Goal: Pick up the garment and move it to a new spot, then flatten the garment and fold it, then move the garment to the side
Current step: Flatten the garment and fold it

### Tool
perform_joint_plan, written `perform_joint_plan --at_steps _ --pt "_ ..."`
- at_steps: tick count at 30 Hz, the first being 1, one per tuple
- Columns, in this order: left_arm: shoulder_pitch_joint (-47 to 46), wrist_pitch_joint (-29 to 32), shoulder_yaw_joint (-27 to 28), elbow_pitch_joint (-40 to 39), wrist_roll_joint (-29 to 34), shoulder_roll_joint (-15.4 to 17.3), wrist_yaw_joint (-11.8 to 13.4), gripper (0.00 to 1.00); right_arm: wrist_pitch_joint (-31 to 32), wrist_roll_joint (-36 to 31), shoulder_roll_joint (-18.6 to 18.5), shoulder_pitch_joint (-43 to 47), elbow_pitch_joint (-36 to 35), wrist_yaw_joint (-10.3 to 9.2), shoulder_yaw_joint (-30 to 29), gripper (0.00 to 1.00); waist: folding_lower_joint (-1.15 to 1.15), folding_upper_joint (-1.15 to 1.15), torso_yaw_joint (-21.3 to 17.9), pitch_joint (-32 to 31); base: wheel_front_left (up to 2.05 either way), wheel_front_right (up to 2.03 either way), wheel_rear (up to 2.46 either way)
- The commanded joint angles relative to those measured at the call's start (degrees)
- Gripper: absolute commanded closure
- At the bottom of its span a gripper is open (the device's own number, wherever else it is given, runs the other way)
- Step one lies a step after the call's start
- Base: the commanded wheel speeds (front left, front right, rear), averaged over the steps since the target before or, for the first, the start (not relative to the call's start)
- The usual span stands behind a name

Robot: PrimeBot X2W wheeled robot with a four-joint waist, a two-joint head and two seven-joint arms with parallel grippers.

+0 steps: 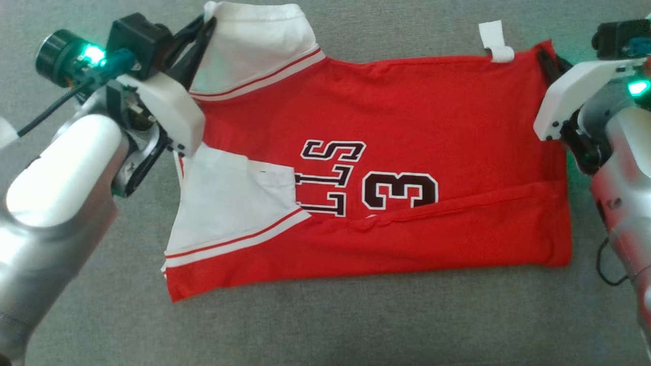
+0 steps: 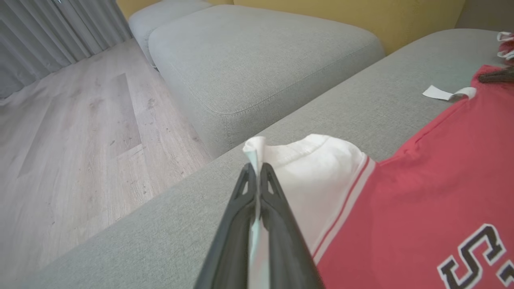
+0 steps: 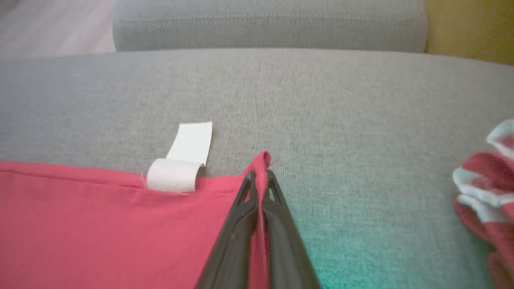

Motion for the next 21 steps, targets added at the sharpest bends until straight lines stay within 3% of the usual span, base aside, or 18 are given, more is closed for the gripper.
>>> perform_joint_plan --at_steps 1,11,21 --pt "-1.7 -0.6 3.3 -0.8 -0.3 2.9 0.6 1.00 -1.3 1.0 -0.3 -1.8 -2.0 0.37 0.7 1.00 0.00 0.00 -0.4 0.0 0.00 0.00 0.00" --pt "-8.5 -6.0 7.1 7.7 0.6 3.5 1.6 1.00 -7.3 9.4 0.3 -7.7 -7.4 0.37 1.7 1.00 0.00 0.00 -3.5 1.6 0.00 0.00 0.00" --pt "-18.0 -13.1 7.2 19.9 3.3 -0.8 0.2 1.00 -14.8 12.7 1.7 -13.1 -5.6 0.37 1.0 1.00 0.00 0.00 -4.8 2.5 0.00 0.00 0.00"
